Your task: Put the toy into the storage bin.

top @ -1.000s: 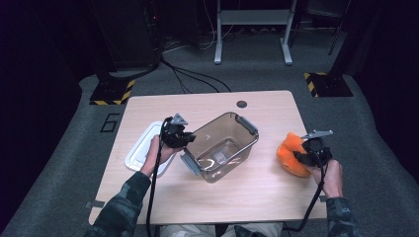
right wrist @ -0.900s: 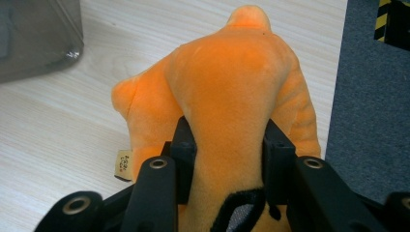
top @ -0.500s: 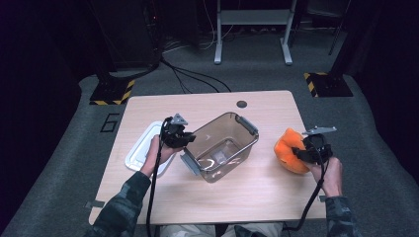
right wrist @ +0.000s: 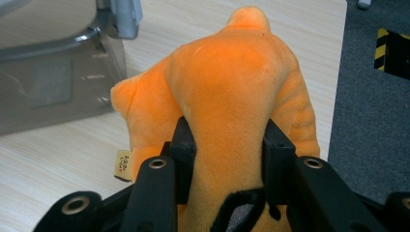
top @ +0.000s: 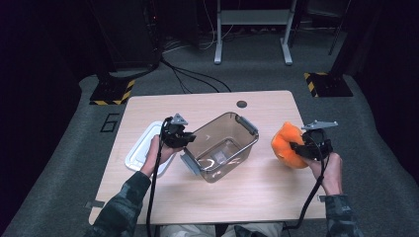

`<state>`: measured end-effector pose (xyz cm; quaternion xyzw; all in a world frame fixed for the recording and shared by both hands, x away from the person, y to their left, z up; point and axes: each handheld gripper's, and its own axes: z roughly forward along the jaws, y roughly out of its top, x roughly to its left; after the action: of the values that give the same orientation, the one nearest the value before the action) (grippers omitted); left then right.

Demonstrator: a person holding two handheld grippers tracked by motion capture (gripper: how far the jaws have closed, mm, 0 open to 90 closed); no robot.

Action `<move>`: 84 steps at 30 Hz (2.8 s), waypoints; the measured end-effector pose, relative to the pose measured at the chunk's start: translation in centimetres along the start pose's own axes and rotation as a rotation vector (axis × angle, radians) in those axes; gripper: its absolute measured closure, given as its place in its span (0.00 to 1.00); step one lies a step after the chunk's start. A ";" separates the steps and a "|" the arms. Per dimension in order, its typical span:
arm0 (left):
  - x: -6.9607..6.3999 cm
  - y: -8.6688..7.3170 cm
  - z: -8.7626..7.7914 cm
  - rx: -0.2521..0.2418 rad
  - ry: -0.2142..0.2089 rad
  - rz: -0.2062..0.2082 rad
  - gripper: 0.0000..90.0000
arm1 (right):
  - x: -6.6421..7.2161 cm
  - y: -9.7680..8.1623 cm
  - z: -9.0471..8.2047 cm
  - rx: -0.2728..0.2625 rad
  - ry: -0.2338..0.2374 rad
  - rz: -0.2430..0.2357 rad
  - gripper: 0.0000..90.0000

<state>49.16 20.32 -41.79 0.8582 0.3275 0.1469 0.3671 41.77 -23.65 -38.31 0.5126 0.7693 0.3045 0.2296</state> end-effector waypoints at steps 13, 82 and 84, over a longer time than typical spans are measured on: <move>0.0 0.1 0.1 0.004 0.005 0.002 0.86 | 1.1 2.6 -2.3 -0.052 0.011 -0.032 0.73; -0.1 0.4 0.3 0.015 0.008 0.008 0.86 | 10.3 13.0 2.4 -0.087 0.110 -0.199 0.71; -0.1 0.4 0.3 0.013 0.008 0.004 0.86 | 10.6 13.1 2.7 -0.084 0.109 -0.203 0.71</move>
<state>49.42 19.85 -41.69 0.8607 0.3281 0.1491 0.3597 48.18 -9.42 -31.43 0.4047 0.8152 0.3389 0.2383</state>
